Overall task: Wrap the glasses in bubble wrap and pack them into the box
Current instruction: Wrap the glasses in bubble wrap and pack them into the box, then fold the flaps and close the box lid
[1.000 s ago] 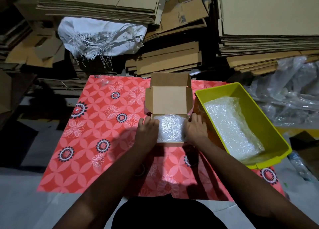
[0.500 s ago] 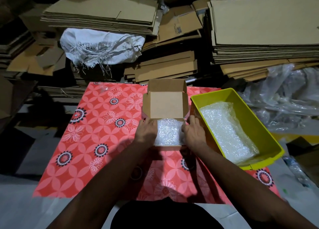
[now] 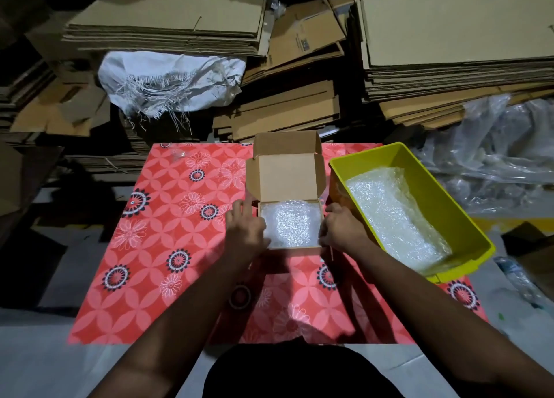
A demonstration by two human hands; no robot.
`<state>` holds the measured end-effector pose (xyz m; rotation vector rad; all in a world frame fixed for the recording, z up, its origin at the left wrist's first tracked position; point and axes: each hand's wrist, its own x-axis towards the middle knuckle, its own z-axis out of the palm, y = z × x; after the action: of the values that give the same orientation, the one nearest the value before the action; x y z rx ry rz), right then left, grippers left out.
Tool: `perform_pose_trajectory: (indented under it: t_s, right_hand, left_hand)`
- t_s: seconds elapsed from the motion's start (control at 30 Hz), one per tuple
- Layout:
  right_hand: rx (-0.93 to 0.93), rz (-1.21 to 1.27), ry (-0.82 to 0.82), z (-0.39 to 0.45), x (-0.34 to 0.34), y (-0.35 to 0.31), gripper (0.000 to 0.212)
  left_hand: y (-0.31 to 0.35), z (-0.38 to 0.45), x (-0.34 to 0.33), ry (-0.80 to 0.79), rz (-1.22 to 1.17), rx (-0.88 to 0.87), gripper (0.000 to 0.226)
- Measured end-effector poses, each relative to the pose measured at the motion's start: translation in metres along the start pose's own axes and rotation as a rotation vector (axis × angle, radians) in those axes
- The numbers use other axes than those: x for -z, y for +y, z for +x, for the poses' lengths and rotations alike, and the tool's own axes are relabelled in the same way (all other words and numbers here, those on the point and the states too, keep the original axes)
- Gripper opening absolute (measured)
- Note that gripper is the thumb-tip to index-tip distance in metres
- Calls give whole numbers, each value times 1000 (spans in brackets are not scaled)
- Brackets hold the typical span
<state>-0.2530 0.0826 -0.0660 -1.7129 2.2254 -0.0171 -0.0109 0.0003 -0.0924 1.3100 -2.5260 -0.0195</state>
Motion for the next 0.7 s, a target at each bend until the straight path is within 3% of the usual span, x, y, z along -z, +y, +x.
perform_pose_trajectory:
  t_s: [0.1, 0.2, 0.3, 0.4, 0.47, 0.57, 0.63, 0.7]
  right_hand:
    - [-72, 9, -9, 2, -9, -4, 26]
    - [-29, -2, -45, 7, -5, -2, 23]
    - [42, 149, 142, 10, 13, 1, 13]
    - [-29, 427, 427, 17, 46, -5, 7]
    - [-69, 540, 499, 31, 65, -11, 21]
    - [-178, 697, 306, 55, 83, -17, 55]
    - [-248, 812, 205, 66, 86, -19, 65]
    - [-262, 938, 166, 69, 86, -18, 72]
  left_hand:
    - [2, -8, -5, -15, -93, 29, 18]
    - [-2, -7, -5, -62, -202, 76, 20]
    - [-6, 4, 13, -91, -443, 146, 10]
    - [-14, 29, 33, 23, -722, 471, 8]
    - [-13, 47, 51, -25, -996, 689, 7]
    - [-11, 69, 68, -238, -1285, 760, 29]
    - [-15, 76, 71, -388, -1362, 820, 57]
    - [-17, 76, 69, -453, -1366, 876, 59]
